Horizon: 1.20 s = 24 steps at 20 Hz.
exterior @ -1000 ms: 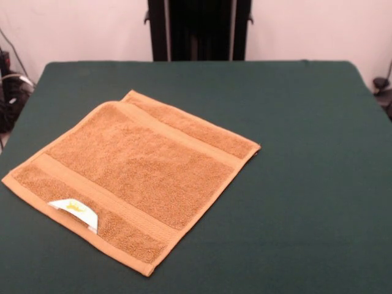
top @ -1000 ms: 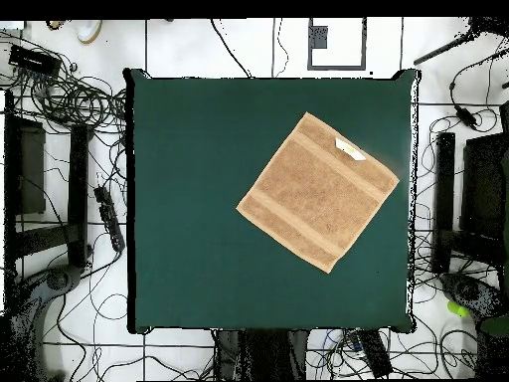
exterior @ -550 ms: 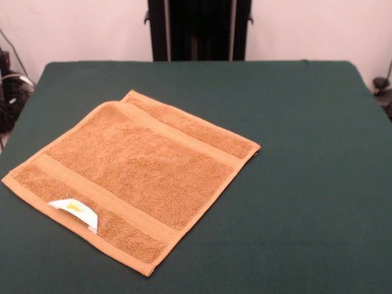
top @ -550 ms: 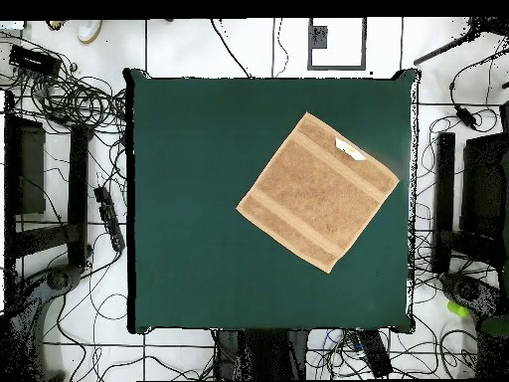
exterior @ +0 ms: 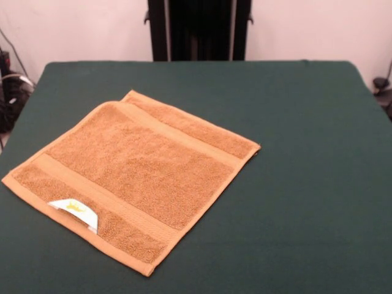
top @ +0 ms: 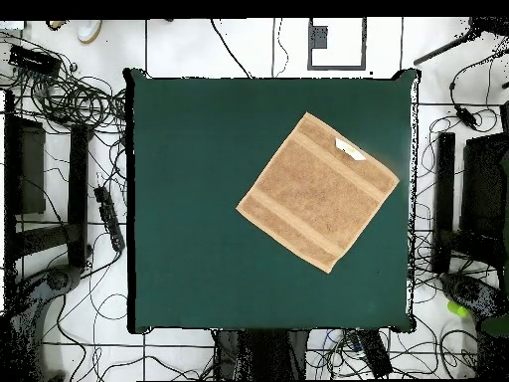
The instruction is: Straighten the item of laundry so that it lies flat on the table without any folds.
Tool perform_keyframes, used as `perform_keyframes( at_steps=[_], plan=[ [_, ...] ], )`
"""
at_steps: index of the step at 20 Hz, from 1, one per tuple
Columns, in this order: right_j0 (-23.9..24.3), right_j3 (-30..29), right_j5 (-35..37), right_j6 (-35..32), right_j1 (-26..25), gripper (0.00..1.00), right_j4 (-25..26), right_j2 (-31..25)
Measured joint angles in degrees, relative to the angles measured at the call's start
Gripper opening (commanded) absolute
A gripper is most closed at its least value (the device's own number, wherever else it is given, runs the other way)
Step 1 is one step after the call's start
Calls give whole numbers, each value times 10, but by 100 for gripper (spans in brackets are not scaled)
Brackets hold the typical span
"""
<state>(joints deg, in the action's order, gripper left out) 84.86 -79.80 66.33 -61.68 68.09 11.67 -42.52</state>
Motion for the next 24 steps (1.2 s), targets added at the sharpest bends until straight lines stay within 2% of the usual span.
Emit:
perform_keyframes(
  at_steps=[5,15,21,24],
  plan=[
    [-4,0,-26,2,-8,0,0,-6],
    [-7,-12,-113,2,-55,0,0,-26],
    [-7,-16,-116,2,-63,0,0,-33],
    [-7,-12,-88,2,-59,0,1,-33]
  ],
)
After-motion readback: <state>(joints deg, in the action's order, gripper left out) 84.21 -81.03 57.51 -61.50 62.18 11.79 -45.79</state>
